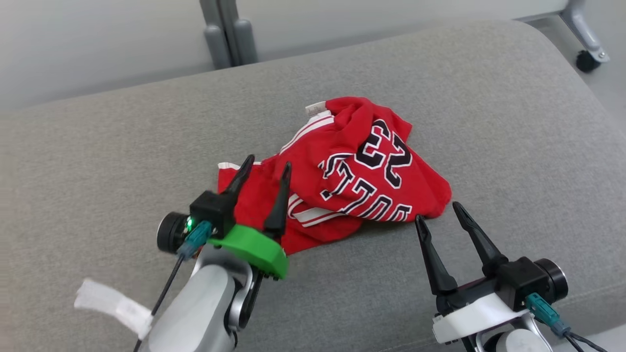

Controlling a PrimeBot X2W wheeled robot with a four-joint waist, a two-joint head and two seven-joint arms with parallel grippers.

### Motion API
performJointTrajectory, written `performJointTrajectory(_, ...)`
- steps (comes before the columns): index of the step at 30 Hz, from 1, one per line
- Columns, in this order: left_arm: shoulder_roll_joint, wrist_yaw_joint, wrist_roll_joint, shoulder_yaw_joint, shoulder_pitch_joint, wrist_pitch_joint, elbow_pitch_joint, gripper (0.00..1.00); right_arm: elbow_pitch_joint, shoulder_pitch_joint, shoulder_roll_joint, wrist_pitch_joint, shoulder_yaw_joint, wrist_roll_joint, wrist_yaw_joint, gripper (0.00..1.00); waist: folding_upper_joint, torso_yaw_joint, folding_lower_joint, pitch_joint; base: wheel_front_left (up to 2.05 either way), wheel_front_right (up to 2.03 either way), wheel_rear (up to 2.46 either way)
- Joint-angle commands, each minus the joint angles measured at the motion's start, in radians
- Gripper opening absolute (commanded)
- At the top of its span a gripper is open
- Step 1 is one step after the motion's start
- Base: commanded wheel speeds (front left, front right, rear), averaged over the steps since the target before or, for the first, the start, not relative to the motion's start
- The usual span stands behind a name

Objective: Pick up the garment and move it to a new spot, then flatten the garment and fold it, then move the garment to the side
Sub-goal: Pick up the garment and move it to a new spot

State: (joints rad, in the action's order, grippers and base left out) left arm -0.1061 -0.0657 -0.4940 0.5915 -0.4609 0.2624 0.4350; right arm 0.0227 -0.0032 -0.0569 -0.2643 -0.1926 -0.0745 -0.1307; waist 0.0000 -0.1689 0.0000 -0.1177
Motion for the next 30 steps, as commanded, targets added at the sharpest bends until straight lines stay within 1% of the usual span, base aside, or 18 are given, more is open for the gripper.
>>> performJointTrajectory(1,-0.006,-0.018,0.018,-0.034,0.062,0.003,-0.041,1.0,-0.002,0.017,-0.005,0.0,0.0,0.004,0.0,1.0,0.0,0.085,0.0,0.073,0.0,0.0,0.0)
performJointTrajectory(4,-0.011,-0.029,0.054,-0.097,0.164,0.003,-0.123,1.0,-0.005,0.032,-0.006,0.0,0.006,0.006,0.0,1.0,0.0,0.115,0.0,0.087,0.0,0.0,0.0)
performJointTrajectory(8,-0.004,-0.025,0.107,-0.158,0.272,0.003,-0.184,1.0,-0.012,0.047,-0.006,0.0,0.015,0.006,0.0,1.0,0.0,0.147,0.0,0.096,0.0,0.0,0.0)
performJointTrajectory(12,0.013,-0.003,0.125,-0.192,0.344,0.003,-0.181,1.0,-0.014,0.056,-0.007,0.0,0.015,0.009,0.0,1.0,0.0,0.165,0.0,0.1,0.0,0.0,0.0)
performJointTrajectory(15,0.023,0.025,0.123,-0.193,0.359,0.003,-0.13,1.0,-0.014,0.055,-0.007,0.0,0.01,0.007,0.0,1.0,0.0,0.166,0.0,0.101,0.0,0.0,0.0)
performJointTrajectory(18,0.031,0.046,0.131,-0.182,0.326,0.003,-0.067,1.0,-0.014,0.039,-0.012,0.0,0.0,0.005,0.0,1.0,0.0,0.152,0.0,0.093,0.0,0.0,0.0)
performJointTrajectory(25,0.045,0.097,0.159,-0.1,0.169,-0.035,0.115,1.0,-0.031,0.008,-0.017,0.0,0.002,0.011,0.0,1.0,0.0,0.101,0.0,0.034,0.0,0.0,0.0)
performJointTrajectory(30,0.052,0.136,0.136,-0.05,0.061,-0.046,0.238,1.0,-0.04,-0.018,-0.019,0.0,0.002,0.008,0.0,1.0,0.0,0.066,0.0,-0.02,0.0,0.0,0.0)
